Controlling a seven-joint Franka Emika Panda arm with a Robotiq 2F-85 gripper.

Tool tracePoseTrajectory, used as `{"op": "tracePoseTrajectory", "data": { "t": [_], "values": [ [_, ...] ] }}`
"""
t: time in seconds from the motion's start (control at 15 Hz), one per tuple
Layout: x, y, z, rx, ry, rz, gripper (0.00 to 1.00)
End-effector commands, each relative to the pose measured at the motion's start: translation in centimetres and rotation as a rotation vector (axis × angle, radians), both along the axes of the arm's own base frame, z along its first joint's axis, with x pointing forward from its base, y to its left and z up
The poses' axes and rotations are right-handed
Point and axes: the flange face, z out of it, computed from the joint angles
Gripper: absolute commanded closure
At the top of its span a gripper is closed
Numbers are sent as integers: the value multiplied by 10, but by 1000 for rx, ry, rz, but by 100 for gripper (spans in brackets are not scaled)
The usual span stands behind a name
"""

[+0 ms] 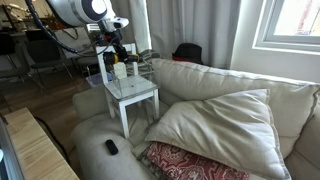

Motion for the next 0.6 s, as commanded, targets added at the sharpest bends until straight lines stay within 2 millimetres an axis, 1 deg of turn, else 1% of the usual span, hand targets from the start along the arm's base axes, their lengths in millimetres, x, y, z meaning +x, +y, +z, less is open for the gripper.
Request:
{"op": "tracePoseTrajectory", "data": {
  "t": [0.0,0.07,0.27,0.4,0.53],
  "values": [
    [33,7,-47,42,-31,-23,79],
    [36,3,-55,63,-23,-30,79],
    [48,-18,-80,68,-13,-56,79],
    [55,-30,-87,57,-14,-76,79],
    [60,-35,-90,63,-9,-91,79]
  ]
}}
